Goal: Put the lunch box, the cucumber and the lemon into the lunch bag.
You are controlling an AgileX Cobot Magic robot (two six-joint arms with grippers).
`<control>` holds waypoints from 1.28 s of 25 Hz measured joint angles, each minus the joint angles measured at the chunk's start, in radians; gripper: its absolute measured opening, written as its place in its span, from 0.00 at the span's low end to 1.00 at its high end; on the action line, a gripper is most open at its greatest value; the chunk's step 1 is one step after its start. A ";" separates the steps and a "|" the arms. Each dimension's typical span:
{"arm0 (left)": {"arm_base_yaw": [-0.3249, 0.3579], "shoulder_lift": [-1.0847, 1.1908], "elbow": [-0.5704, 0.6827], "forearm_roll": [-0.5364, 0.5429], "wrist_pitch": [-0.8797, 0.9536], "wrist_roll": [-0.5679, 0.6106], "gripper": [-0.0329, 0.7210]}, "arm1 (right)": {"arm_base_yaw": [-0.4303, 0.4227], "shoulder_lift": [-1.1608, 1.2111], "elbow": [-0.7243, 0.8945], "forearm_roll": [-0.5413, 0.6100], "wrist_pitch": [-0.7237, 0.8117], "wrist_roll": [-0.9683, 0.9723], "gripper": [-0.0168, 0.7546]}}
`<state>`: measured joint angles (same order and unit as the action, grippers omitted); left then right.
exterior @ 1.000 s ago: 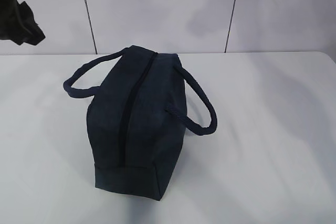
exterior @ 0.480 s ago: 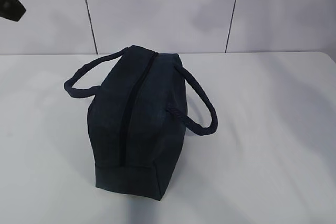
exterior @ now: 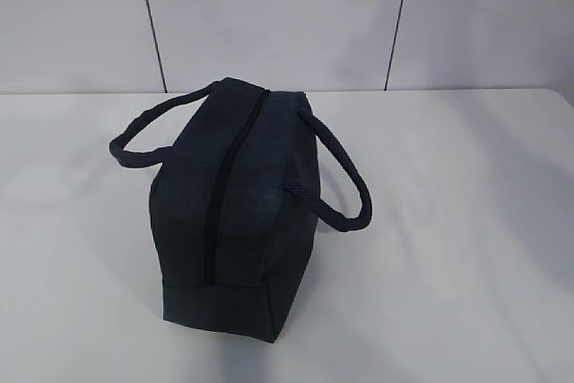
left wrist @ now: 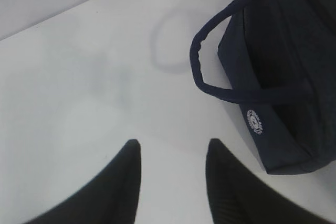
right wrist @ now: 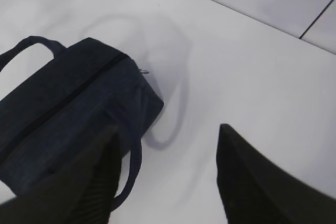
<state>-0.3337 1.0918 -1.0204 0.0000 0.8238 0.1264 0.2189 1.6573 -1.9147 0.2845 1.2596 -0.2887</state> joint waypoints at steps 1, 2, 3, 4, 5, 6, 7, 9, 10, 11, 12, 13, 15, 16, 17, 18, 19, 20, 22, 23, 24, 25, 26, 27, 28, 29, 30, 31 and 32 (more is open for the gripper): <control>0.002 -0.030 0.023 -0.009 -0.012 -0.005 0.44 | 0.000 -0.021 0.023 0.014 0.000 -0.011 0.57; 0.002 -0.061 0.045 -0.022 -0.018 -0.008 0.44 | 0.000 -0.044 0.053 0.027 0.000 -0.027 0.57; 0.002 -0.090 0.066 -0.034 -0.021 -0.011 0.44 | 0.000 -0.069 0.086 0.045 0.000 -0.047 0.57; 0.004 -0.118 0.085 -0.042 -0.023 -0.013 0.44 | 0.000 -0.092 0.116 0.061 -0.010 -0.064 0.57; 0.004 -0.144 0.102 -0.049 -0.023 -0.015 0.44 | 0.000 -0.122 0.156 0.073 -0.021 -0.078 0.57; 0.004 -0.164 0.118 -0.054 -0.023 -0.017 0.44 | 0.000 -0.153 0.199 0.083 -0.042 -0.088 0.57; 0.004 -0.181 0.138 -0.056 -0.018 -0.027 0.44 | 0.000 -0.180 0.244 0.089 -0.066 -0.095 0.57; 0.004 -0.222 0.171 -0.065 -0.007 -0.053 0.44 | 0.000 -0.246 0.331 0.092 -0.114 -0.107 0.57; 0.004 -0.244 0.184 -0.072 -0.007 -0.057 0.44 | 0.000 -0.280 0.378 0.094 -0.138 -0.117 0.57; 0.004 -0.267 0.200 -0.084 -0.007 -0.064 0.44 | 0.000 -0.307 0.415 0.098 -0.159 -0.129 0.57; 0.004 -0.291 0.210 -0.095 -0.006 -0.066 0.44 | 0.000 -0.339 0.456 0.099 -0.174 -0.137 0.57; 0.004 -0.310 0.218 -0.104 -0.006 -0.068 0.44 | 0.000 -0.369 0.493 0.101 -0.186 -0.143 0.57; 0.004 -0.352 0.239 -0.121 0.004 -0.070 0.44 | 0.000 -0.418 0.547 0.105 -0.194 -0.151 0.57; 0.004 -0.370 0.243 -0.131 0.012 -0.070 0.44 | 0.000 -0.441 0.572 0.106 -0.194 -0.153 0.57; 0.004 -0.384 0.245 -0.135 0.020 -0.070 0.44 | 0.000 -0.463 0.595 0.108 -0.194 -0.155 0.57; 0.004 -0.397 0.249 -0.137 0.032 -0.070 0.44 | 0.000 -0.481 0.615 0.108 -0.194 -0.155 0.57; 0.004 -0.418 0.254 -0.139 0.046 -0.072 0.44 | 0.000 -0.503 0.638 0.108 -0.194 -0.157 0.57; 0.004 -0.436 0.261 -0.141 0.057 -0.072 0.44 | 0.000 -0.527 0.662 0.108 -0.194 -0.156 0.57; 0.004 -0.492 0.280 -0.141 0.069 -0.083 0.44 | 0.000 -0.576 0.705 0.108 -0.196 -0.160 0.57; 0.004 -0.520 0.295 -0.141 0.073 -0.096 0.44 | 0.000 -0.604 0.730 0.108 -0.201 -0.161 0.57; 0.004 -0.555 0.311 -0.141 0.079 -0.104 0.44 | 0.000 -0.629 0.757 0.108 -0.209 -0.166 0.57; 0.004 -0.591 0.327 -0.141 0.088 -0.110 0.44 | 0.000 -0.658 0.785 0.108 -0.221 -0.179 0.57; 0.004 -0.625 0.338 -0.141 0.100 -0.115 0.44 | 0.000 -0.687 0.808 0.110 -0.229 -0.188 0.57; 0.004 -0.625 0.338 -0.141 0.100 -0.115 0.44 | 0.000 -0.715 0.836 0.110 -0.236 -0.193 0.57; 0.004 -0.680 0.355 -0.141 0.129 -0.126 0.44 | 0.000 -0.737 0.863 0.110 -0.241 -0.200 0.57; 0.004 -0.706 0.361 -0.139 0.152 -0.126 0.44 | 0.000 -0.760 0.886 0.110 -0.245 -0.208 0.57; 0.004 -0.727 0.362 -0.137 0.168 -0.126 0.44 | 0.000 -0.783 0.913 0.110 -0.248 -0.212 0.57; 0.004 -0.752 0.364 -0.132 0.186 -0.126 0.44 | 0.000 -0.803 0.939 0.110 -0.247 -0.219 0.57; 0.004 -0.771 0.364 -0.127 0.200 -0.133 0.44 | 0.000 -0.826 0.963 0.110 -0.247 -0.222 0.57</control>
<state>-0.3296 0.3210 -0.6563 -0.1269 1.0236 -0.0061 0.2189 0.8313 -0.9514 0.3945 1.0121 -0.5103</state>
